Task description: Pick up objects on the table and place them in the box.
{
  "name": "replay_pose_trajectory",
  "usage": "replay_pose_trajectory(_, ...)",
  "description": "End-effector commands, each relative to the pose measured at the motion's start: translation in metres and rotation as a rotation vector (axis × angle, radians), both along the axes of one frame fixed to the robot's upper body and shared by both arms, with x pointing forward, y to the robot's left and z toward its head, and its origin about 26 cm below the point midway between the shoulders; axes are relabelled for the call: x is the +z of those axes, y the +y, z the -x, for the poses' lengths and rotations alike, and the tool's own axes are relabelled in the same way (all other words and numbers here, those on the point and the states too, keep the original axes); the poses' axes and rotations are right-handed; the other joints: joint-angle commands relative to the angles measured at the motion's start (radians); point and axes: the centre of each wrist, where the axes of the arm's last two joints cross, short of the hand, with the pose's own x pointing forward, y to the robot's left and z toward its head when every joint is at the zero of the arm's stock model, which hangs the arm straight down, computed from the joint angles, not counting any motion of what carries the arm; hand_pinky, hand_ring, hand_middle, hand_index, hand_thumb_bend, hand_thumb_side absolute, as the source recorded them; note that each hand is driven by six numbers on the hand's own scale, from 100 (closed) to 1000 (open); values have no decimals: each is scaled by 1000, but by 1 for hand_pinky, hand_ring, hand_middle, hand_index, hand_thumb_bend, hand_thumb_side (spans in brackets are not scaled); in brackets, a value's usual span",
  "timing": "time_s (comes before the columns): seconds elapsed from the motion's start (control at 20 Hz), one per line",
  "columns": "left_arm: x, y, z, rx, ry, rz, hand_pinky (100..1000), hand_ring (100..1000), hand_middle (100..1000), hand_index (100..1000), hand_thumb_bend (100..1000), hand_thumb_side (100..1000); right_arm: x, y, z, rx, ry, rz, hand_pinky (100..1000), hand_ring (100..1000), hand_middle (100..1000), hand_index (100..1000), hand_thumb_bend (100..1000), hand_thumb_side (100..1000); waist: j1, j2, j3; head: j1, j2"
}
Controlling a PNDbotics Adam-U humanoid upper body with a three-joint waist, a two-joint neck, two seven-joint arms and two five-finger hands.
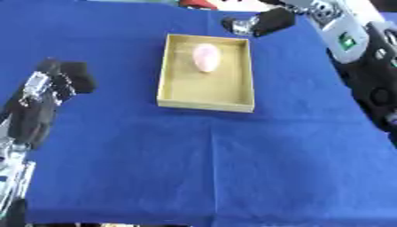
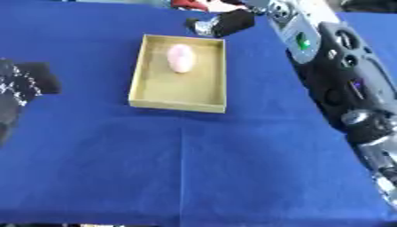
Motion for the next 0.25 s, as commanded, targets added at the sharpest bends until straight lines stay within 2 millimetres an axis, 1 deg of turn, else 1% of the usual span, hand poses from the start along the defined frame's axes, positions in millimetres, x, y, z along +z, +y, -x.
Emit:
replay_pose_trajectory(0.05, 7, 5, 0, 13, -24, -11, 751, 683, 620, 781, 173, 1000, 24, -7, 18, 41, -67, -27, 726, 762, 803, 859, 236, 797, 3, -20, -6, 12, 5)
replay_pose_trajectory(0.25, 6, 6, 1, 20, -22, -9, 750, 671, 620, 781, 174, 1000, 27, -12, 37, 75, -90, -60, 721, 759, 800, 858, 229, 773, 3, -20, -19, 27, 5)
